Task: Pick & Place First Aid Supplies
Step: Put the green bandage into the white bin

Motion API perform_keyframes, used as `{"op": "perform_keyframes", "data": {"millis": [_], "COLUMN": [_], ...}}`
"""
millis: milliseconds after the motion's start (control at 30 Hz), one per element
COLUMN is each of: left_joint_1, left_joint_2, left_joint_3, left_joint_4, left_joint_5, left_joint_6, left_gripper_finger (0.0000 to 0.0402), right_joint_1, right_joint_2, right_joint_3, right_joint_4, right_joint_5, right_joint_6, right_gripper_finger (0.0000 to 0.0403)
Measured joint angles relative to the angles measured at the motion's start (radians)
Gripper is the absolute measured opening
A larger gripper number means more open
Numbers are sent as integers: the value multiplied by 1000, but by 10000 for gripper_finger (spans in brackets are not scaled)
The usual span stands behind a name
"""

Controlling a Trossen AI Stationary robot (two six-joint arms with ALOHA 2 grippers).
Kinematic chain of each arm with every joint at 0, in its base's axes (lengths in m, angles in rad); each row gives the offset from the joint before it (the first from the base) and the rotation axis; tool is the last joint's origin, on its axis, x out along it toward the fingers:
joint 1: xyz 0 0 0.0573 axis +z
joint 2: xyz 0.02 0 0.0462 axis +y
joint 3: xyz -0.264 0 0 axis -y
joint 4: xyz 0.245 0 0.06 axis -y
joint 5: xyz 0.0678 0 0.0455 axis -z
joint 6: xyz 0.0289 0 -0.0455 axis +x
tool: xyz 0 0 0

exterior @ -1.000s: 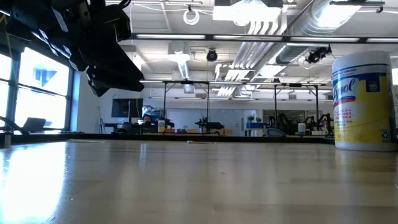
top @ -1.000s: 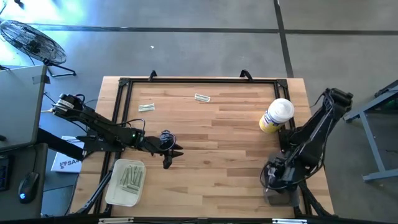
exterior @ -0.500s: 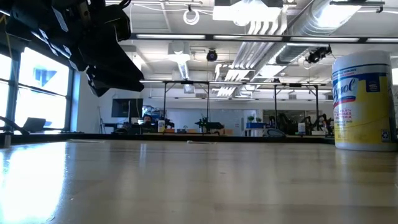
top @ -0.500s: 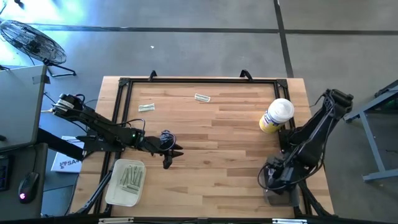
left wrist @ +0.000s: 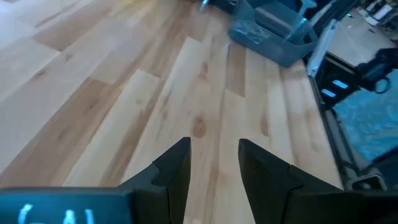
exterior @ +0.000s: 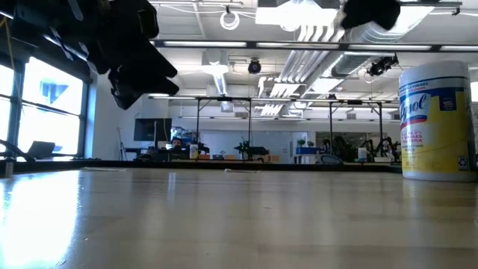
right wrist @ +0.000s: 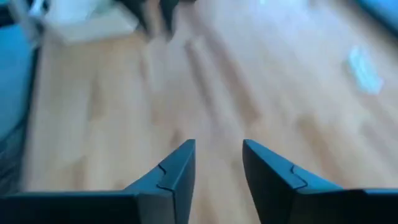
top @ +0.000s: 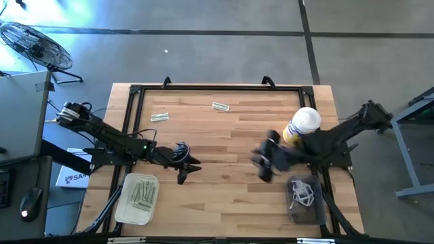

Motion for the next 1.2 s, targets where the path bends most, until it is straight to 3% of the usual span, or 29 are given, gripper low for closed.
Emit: {"op": "perform_keyframes", "data": {"millis": [200,367,500,767,867,1033,1200], "left_joint_1": [-23,-76,-86,-85,-85,-85,-85], "left_joint_2": [-65,-97,-96,-96,-96,-96,-96], "left_joint_3": [0,1,0,0,0,0,0], "left_joint_4": [-19,-28,-36,-78,-91,-103,-119], "left_joint_5": [8,-63,-68,-69,-73,-75,-72], "left_joint_6": [-5,51,65,72,72,72,69], "left_gripper_finger": [133,133,133,133,133,133,133], "right_joint_1": [-295,-481,-602,-788,-839,-894,-916], "right_joint_2": [120,343,501,734,804,871,875], "right_joint_3": [-150,-135,-72,33,103,216,223], "right_joint_4": [458,634,689,740,740,632,617], "right_joint_5": [-129,-176,-144,-314,-324,-310,-333], "right_joint_6": [-311,-438,-460,-536,-601,-637,-633], "right_gripper_finger": [156,178,187,188,186,186,186]}}
